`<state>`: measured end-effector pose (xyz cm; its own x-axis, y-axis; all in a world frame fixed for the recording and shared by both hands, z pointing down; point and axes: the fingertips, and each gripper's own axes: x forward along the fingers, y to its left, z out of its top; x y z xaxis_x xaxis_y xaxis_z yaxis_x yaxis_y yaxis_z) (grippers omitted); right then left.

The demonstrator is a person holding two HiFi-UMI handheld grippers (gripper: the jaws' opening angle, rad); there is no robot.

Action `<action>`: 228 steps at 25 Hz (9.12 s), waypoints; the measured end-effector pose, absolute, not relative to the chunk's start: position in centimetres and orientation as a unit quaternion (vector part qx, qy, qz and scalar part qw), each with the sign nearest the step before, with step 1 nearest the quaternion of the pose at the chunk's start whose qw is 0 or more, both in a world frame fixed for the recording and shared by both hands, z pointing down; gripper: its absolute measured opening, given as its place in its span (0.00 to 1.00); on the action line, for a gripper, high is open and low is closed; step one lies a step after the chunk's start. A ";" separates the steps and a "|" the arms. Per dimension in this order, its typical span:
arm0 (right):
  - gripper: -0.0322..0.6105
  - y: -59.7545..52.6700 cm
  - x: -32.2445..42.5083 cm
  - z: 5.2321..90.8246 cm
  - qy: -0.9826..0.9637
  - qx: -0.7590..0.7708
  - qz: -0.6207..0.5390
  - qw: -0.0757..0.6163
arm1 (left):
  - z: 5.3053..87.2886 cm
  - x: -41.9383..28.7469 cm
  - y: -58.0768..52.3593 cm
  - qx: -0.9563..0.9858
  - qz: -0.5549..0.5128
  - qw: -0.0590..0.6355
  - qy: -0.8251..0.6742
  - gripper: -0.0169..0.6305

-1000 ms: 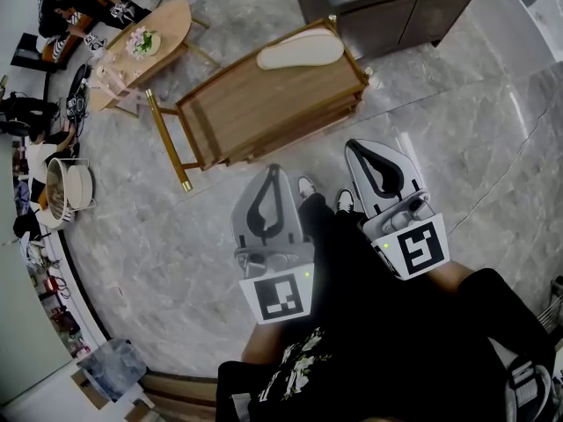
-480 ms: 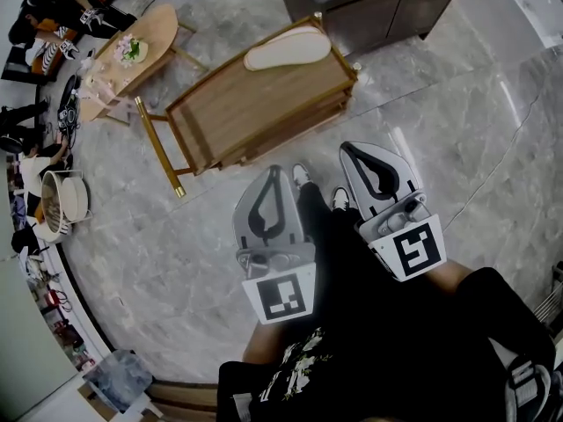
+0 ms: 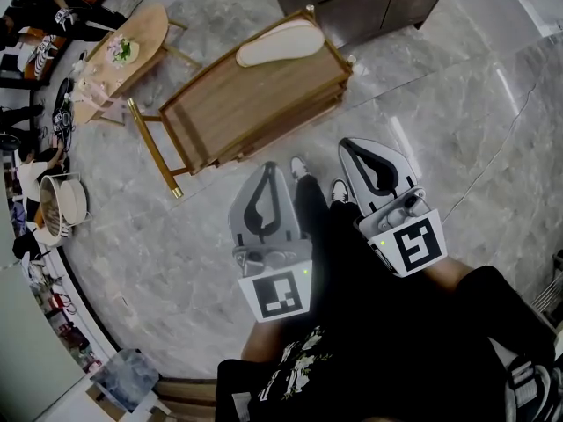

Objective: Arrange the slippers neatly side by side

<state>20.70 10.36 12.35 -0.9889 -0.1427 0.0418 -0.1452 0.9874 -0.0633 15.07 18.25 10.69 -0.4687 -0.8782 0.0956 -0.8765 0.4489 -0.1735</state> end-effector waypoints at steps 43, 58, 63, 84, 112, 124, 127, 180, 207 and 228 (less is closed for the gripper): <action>0.05 5.2 10.6 12.6 -0.991 0.126 0.015 0.044 | 11.6 3.5 13.3 -0.548 -0.082 -0.001 0.833 0.03; 0.05 5.6 7.3 12.1 -0.989 0.144 0.006 0.034 | 10.8 0.8 12.0 -0.589 -0.076 0.022 0.804 0.03; 0.05 6.0 6.1 12.3 -0.987 0.155 0.006 0.029 | 11.1 -0.7 12.1 -0.595 -0.072 0.024 0.800 0.03; 0.05 6.5 5.2 12.6 -0.977 0.213 -0.004 0.029 | 11.4 -1.3 10.6 -0.666 -0.035 0.021 0.745 0.03; 0.05 -1.4 0.1 13.1 -0.991 0.124 0.015 0.054 | 12.5 -5.0 4.5 -0.601 -0.061 -0.026 0.797 0.03; 0.05 -3.0 -4.0 13.2 -0.998 0.033 0.022 0.046 | 12.4 -7.4 4.0 -0.531 -0.082 -0.033 0.843 0.03; 0.05 -2.8 -4.6 13.3 -0.999 0.005 0.020 0.041 | 12.8 -7.6 4.2 -0.511 -0.085 -0.039 0.855 0.03; 0.22 -10.1 -8.1 35.4 -0.963 -0.049 -0.028 0.264 | 27.8 -12.9 0.1 -0.512 -0.130 -0.140 0.838 0.03; 0.17 -7.7 -12.2 44.4 -0.829 -0.357 -0.103 0.419 | 29.5 -13.5 0.9 -0.487 -0.129 -0.162 0.848 0.03; 0.09 -3.0 -6.9 38.7 -0.825 -0.382 -0.206 0.364 | 28.8 -11.4 2.5 -0.489 -0.117 -0.159 0.850 0.03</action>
